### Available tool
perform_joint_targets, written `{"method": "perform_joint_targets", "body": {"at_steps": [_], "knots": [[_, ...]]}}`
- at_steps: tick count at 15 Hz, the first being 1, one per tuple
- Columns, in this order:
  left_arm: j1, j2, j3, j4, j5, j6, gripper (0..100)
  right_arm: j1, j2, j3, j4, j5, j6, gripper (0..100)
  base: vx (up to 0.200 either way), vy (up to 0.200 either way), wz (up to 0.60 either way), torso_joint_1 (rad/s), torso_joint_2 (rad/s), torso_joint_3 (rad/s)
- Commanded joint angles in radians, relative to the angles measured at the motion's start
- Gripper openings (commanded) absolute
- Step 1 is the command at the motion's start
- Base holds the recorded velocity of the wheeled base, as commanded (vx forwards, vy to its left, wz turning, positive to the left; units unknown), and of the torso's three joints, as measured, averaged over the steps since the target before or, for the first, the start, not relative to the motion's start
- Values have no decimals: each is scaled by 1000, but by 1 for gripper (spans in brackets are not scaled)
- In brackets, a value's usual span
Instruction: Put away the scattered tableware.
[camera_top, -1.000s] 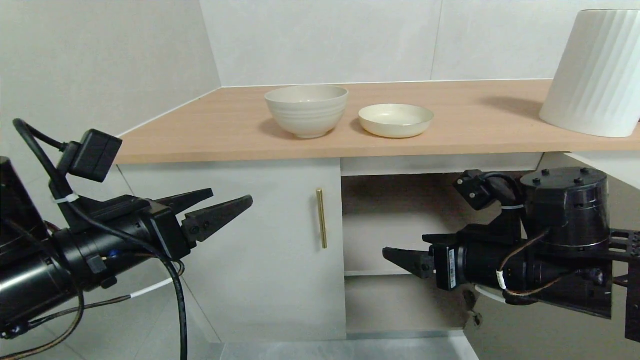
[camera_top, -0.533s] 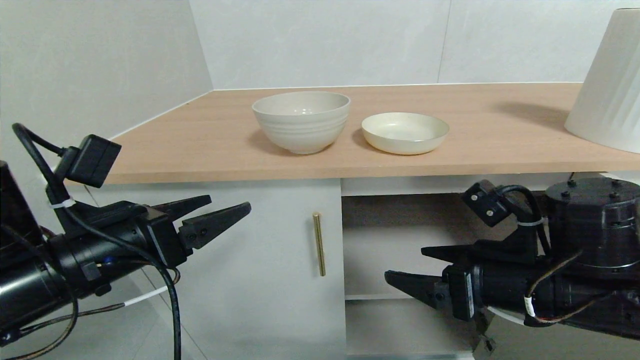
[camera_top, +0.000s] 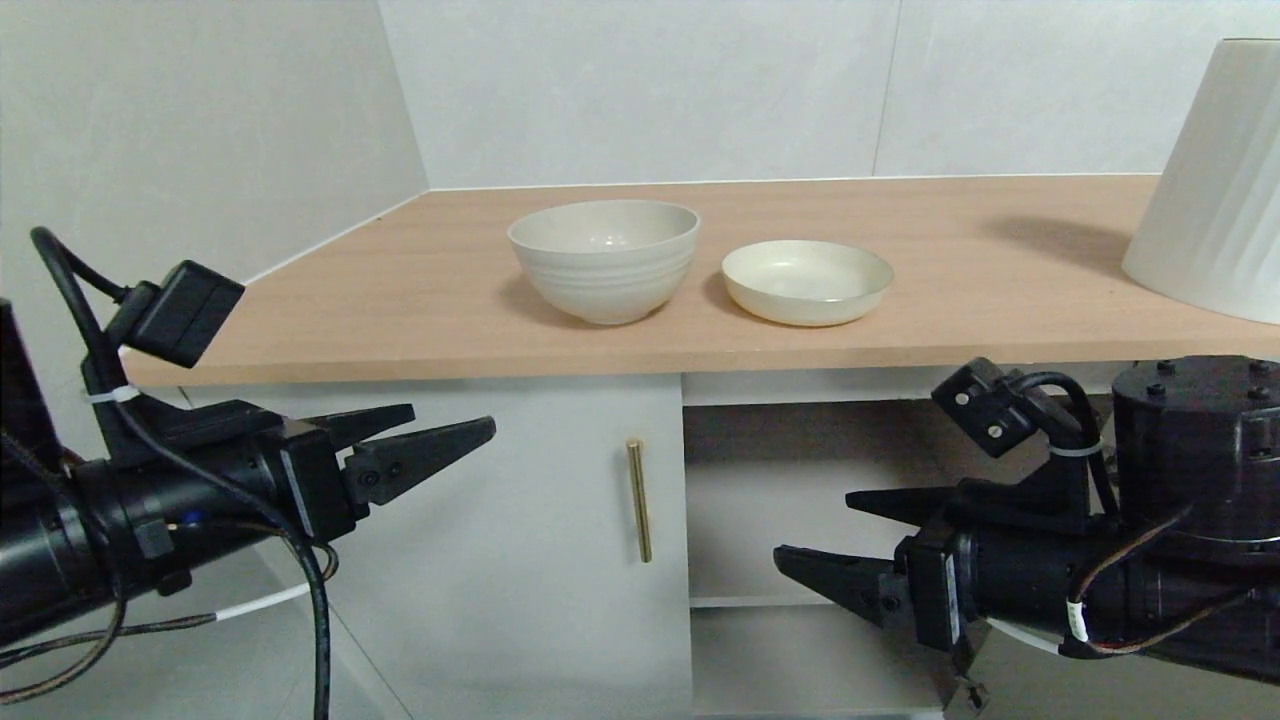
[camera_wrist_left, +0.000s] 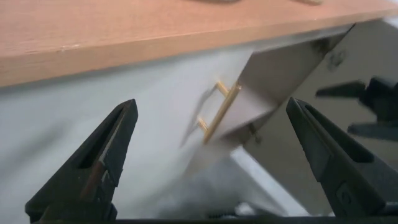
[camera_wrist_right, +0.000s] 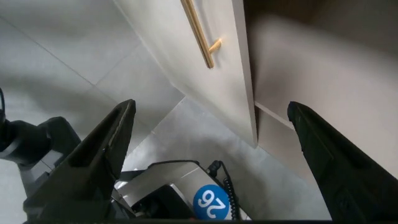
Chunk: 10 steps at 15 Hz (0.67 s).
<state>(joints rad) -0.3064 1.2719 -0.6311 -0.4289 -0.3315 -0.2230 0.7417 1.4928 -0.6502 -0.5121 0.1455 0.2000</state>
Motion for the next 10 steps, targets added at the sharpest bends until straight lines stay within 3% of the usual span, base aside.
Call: {"method": "perform_joint_targets", "body": {"at_steps": [1, 3, 6, 10], "knots": [[0, -6, -47, 49, 0, 20, 100, -2, 3, 1, 1, 0, -4, 100, 0, 0, 0, 100, -198, -271], [0, 0, -76, 121, 0, 62, 100, -5, 6, 1, 1, 0, -4, 100, 0, 0, 0, 124, -334, -303], [0, 21, -102, 183, -4, 62, 100, -7, 15, 1, 1, 0, -4, 100, 0, 0, 0, 129, -522, -297], [0, 73, -114, 194, -6, 50, 100, -8, 21, 1, 1, 0, -4, 100, 0, 0, 0, 178, -473, -297]]}}
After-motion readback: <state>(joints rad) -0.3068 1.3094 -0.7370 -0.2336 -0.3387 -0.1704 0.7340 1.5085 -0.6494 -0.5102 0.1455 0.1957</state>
